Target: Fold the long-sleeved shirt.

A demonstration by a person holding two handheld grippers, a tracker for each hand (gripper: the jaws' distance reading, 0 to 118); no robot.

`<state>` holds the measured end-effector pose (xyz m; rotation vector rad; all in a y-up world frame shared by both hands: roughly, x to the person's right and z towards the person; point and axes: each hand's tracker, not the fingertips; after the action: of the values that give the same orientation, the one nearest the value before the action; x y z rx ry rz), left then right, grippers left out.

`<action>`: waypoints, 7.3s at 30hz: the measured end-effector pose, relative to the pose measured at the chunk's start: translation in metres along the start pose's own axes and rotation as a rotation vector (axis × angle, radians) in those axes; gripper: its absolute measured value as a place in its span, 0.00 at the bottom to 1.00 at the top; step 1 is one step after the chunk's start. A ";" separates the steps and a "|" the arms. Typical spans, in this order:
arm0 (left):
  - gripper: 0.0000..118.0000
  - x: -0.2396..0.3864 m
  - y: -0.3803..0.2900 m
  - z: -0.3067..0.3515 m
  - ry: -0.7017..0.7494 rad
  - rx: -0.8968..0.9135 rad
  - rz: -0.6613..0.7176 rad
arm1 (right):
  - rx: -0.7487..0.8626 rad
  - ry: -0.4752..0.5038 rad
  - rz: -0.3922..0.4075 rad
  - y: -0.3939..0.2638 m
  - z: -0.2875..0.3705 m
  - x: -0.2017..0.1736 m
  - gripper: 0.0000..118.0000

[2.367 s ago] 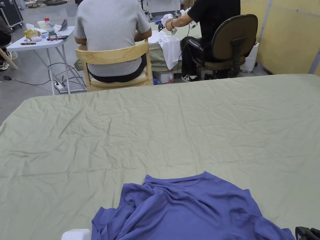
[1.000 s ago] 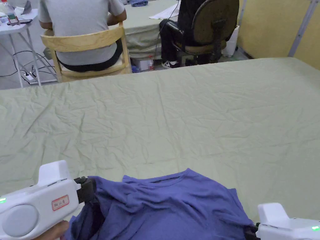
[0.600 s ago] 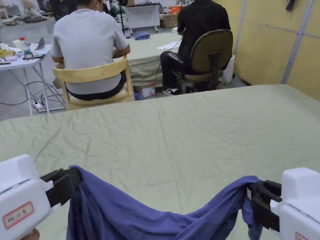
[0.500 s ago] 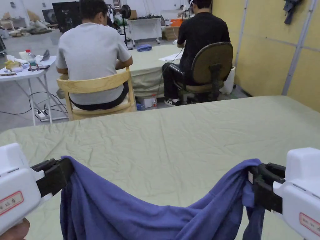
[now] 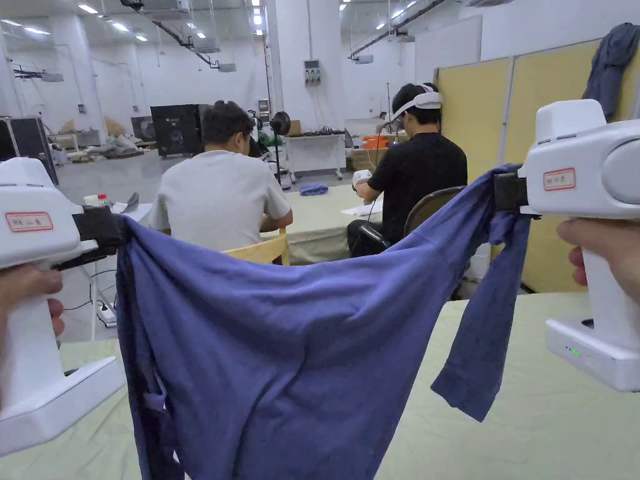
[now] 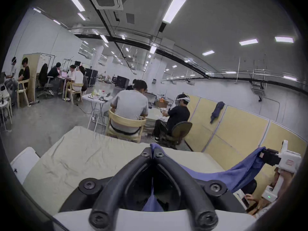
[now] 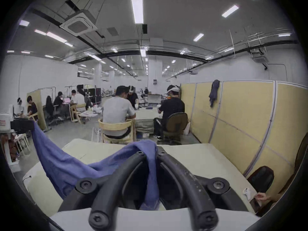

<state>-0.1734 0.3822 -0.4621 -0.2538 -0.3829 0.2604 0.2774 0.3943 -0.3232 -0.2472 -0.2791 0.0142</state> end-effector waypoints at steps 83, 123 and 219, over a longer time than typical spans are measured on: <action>0.00 -0.078 -0.412 0.141 0.183 -0.679 -0.083 | -0.616 0.012 -0.091 -0.457 0.105 0.041 0.02; 0.93 0.030 -0.461 -0.281 0.021 -0.875 -0.294 | -0.890 0.109 0.004 -0.516 0.022 -0.027 0.15; 0.01 -0.057 -0.307 -0.149 0.202 -0.433 -0.267 | -0.565 0.126 0.133 -0.329 -0.172 -0.035 0.12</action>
<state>-0.1037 0.0489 -0.5259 -0.6434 -0.2658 -0.1150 0.2841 0.0321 -0.4130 -0.8252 -0.1354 0.0515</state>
